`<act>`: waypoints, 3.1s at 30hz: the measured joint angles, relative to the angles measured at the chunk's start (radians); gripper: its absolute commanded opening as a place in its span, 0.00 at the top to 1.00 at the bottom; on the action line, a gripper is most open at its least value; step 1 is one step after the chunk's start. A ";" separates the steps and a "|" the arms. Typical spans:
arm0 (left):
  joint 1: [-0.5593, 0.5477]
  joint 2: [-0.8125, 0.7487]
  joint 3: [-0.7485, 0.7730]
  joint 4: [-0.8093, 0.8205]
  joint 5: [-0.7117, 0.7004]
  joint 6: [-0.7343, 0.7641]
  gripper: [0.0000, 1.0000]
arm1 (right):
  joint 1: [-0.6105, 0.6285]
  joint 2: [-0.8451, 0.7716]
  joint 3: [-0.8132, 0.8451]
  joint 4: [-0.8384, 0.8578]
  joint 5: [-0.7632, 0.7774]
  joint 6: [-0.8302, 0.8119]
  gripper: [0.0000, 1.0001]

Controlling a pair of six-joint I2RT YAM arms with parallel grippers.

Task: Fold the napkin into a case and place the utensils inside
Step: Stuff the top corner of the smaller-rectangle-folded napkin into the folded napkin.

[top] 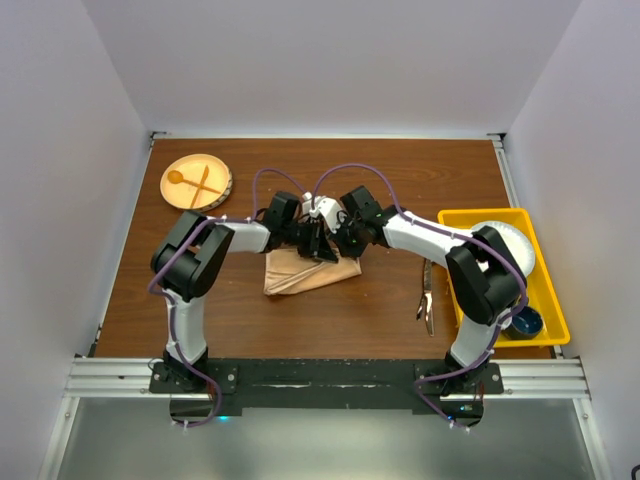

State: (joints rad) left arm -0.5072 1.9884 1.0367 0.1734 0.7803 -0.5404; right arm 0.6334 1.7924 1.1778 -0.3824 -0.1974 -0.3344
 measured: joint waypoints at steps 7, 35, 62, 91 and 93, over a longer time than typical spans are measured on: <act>0.000 0.003 0.029 0.000 0.002 0.000 1.00 | -0.003 0.000 0.000 0.001 -0.003 0.000 1.00; 0.050 0.103 0.078 0.008 0.066 -0.081 0.75 | -0.004 0.103 0.063 0.005 0.026 -0.015 1.00; 0.244 -0.294 -0.113 -0.391 0.063 0.283 0.52 | -0.012 0.103 0.058 0.019 0.026 -0.014 1.00; -0.095 -0.528 -0.203 -0.460 -0.437 0.933 0.45 | -0.015 0.146 0.124 -0.022 0.018 -0.027 1.00; -0.096 -0.521 -0.207 -0.450 -0.462 0.944 0.46 | -0.015 0.146 0.124 -0.022 0.018 -0.027 1.00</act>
State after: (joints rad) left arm -0.6029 1.4670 0.8295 -0.2768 0.3187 0.4034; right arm 0.6186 1.9388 1.3014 -0.4042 -0.1799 -0.3618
